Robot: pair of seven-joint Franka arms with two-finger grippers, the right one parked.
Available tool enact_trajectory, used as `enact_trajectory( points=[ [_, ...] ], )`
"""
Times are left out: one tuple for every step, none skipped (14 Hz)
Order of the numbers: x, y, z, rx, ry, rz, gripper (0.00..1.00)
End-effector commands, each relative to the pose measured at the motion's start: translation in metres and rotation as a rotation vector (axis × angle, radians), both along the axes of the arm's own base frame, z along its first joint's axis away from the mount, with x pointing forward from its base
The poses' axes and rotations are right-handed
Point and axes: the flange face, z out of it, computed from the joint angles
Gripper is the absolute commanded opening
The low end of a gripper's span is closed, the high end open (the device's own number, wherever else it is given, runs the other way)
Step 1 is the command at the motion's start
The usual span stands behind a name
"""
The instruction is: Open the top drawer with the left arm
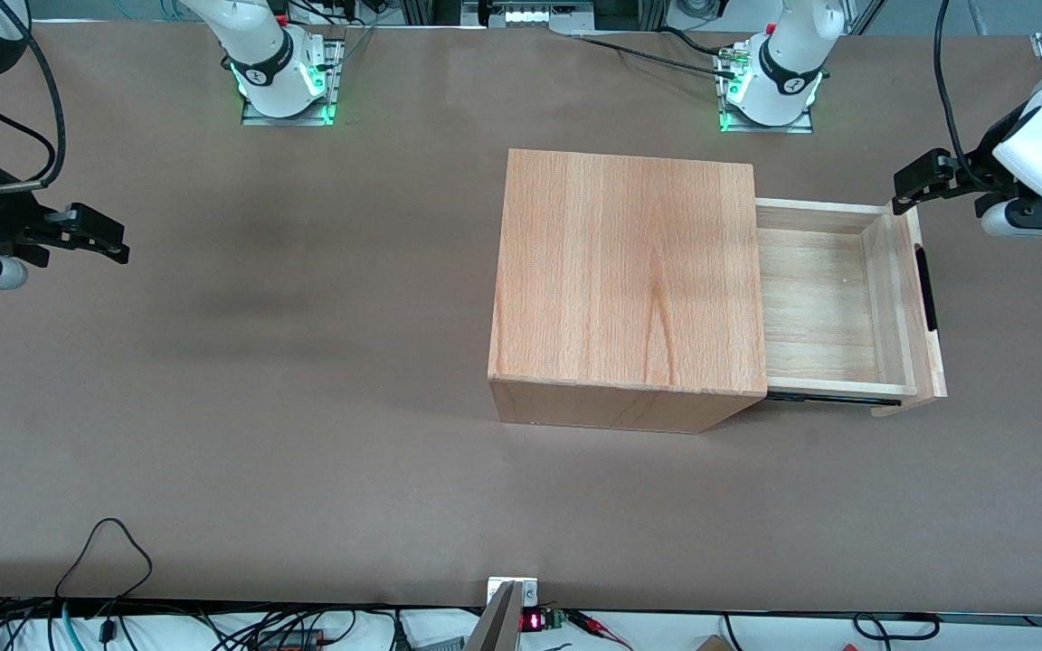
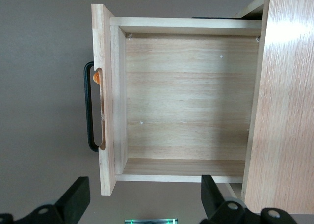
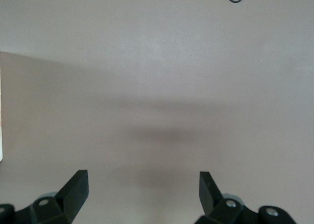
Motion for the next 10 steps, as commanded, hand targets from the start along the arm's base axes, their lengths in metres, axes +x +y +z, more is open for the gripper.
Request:
enact_trajectory(
  points=[
    [-0.006,0.003,0.002,0.0,-0.013,0.008,1.0],
    [-0.004,0.009,-0.001,-0.005,-0.012,0.02,1.0],
    [-0.002,0.012,-0.002,-0.005,-0.015,0.027,1.0],
    [0.001,0.024,-0.003,-0.007,-0.018,0.037,1.0],
    [0.005,0.033,-0.003,-0.009,-0.031,0.053,1.0],
    [0.007,0.034,-0.003,-0.009,-0.04,0.055,1.0],
    [0.006,0.03,-0.002,-0.008,-0.044,0.047,1.0],
    [0.005,0.029,-0.001,-0.007,-0.048,0.044,1.0],
    [0.005,0.03,0.001,-0.007,-0.055,0.044,1.0],
    [0.005,0.03,0.003,-0.009,-0.065,0.021,1.0]
  ],
)
